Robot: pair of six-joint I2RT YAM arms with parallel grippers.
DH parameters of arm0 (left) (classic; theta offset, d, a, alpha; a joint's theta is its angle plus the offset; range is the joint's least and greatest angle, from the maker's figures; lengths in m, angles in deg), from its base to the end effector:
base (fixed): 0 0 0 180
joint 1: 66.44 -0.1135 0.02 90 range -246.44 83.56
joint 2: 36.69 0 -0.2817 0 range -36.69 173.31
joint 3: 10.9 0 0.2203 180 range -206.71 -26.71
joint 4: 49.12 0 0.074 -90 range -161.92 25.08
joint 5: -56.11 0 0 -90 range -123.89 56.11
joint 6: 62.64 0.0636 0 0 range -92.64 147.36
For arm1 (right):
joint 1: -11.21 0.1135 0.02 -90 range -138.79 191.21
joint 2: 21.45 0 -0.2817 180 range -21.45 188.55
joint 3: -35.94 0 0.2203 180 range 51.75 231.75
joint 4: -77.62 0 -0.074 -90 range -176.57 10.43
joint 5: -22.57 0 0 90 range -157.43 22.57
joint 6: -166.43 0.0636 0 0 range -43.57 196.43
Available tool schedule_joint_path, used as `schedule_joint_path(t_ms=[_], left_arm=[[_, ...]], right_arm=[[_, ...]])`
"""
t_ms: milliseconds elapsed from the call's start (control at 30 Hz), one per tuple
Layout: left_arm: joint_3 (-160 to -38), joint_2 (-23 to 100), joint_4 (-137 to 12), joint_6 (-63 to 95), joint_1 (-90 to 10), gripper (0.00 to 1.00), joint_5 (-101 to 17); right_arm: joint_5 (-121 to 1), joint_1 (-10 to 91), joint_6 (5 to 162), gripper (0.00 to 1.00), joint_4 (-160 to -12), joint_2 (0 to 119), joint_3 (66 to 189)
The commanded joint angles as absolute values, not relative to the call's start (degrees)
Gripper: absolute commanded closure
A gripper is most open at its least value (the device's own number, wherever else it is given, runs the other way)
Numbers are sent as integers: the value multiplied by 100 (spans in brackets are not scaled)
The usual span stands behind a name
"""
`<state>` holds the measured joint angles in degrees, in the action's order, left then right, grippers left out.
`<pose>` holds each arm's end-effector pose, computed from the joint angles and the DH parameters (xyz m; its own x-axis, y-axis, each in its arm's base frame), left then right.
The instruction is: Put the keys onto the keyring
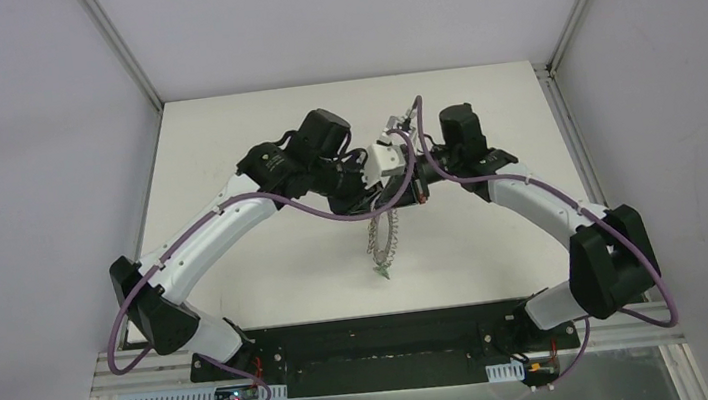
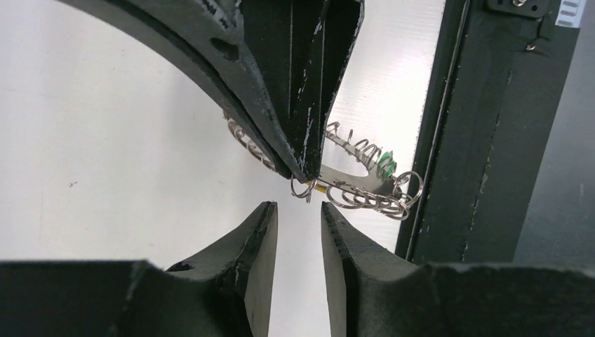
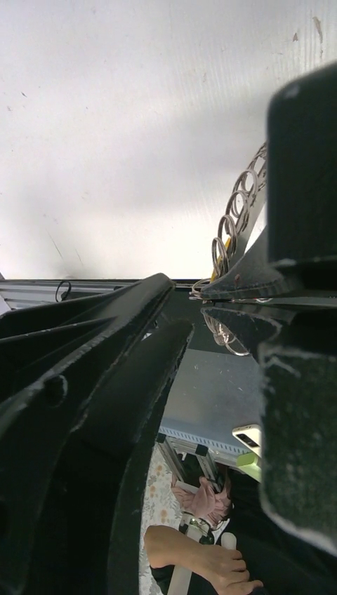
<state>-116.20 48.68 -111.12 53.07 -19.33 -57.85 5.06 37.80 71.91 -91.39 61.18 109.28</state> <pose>0.1869 -0.2392 0.3808 -0.0314 0.6163 -0.7869 0.9859 0.1484 0.0769 0.2310 0.1834 0.3250 -0.2353 -0.1443 -0.9611 -0.9561 -0.1432 0.2556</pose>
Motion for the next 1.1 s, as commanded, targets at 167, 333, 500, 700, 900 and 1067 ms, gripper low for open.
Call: schedule_joint_path(t_ms=[167,333,500,700,900,1067], left_arm=[[-11749,4964,-10792,4439,-2667,64,-7279],[-11758,5128,-10631,4115,-2864,61,-8087],[-11747,5288,-10553,3976,-2865,59,-8480],[-11589,5292,-10511,3992,-2886,60,-8577],[-11532,5292,-10536,4007,-2910,71,-8680],[-11522,5330,-10566,4024,-2918,72,-8713]], right_arm=[[885,3639,7039,100,-9506,5705,10931],[899,3628,7054,100,-9508,5710,10953],[913,3620,7091,100,-9508,5728,10975],[924,3604,7092,100,-9507,5695,10941],[922,3603,7104,100,-9509,5681,10940],[930,3580,7229,100,-9654,5668,10907]])
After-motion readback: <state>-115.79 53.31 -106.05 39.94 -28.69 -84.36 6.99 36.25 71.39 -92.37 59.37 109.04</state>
